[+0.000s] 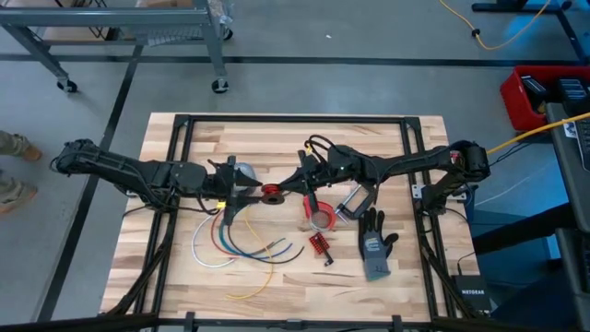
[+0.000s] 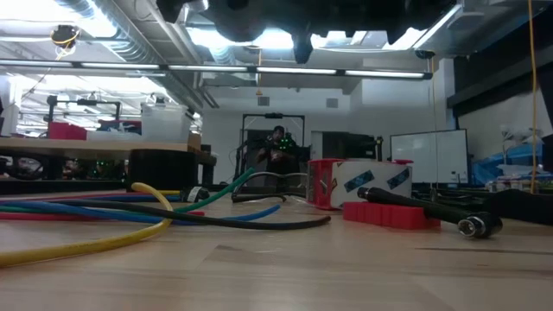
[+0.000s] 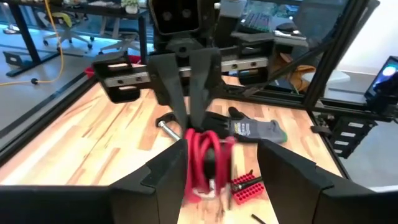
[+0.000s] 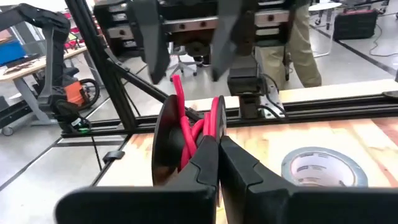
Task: Coil cords
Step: Uncoil the red wire from the spool
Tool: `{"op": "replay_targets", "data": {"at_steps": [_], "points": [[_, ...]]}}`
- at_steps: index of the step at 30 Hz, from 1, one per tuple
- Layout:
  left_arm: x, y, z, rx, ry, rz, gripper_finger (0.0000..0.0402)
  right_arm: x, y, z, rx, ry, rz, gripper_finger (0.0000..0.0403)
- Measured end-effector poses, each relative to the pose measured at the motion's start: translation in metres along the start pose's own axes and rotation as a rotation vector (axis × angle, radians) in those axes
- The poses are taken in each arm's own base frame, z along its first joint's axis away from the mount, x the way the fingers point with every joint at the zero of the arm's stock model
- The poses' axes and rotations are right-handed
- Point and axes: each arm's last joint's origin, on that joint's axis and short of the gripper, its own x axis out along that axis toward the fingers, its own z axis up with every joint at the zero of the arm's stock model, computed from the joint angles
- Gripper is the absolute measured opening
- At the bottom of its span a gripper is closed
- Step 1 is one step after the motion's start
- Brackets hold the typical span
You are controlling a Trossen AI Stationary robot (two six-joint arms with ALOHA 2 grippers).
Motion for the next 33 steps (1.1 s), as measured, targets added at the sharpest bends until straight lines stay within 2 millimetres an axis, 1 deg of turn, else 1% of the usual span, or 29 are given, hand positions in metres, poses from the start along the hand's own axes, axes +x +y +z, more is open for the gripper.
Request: {"op": "replay_targets", "data": {"at_steps": [7, 26, 29, 33], "points": [[-0.0002, -0.0008, -0.0001, 0.001, 0.000, -0.004, 0.0174, 0.0003, 0.0009, -0.0001, -0.024, 0.000, 0.004, 0.0005], [0.0093, -0.0030, -0.0021, 0.026, -0.005, -0.003, 0.0173, 0.0003, 0.0015, 0.0028, -0.033, -0.030, 0.004, 0.0005], [0.0097, -0.0032, -0.0016, 0.024, -0.011, -0.004, 0.0165, 0.0002, 0.0014, 0.0027, -0.032, -0.029, 0.004, 0.0005], [0.0097, -0.0032, -0.0013, 0.023, -0.014, -0.004, 0.0135, 0.0002, 0.0015, 0.0029, -0.033, -0.031, 0.004, 0.0005]]}}
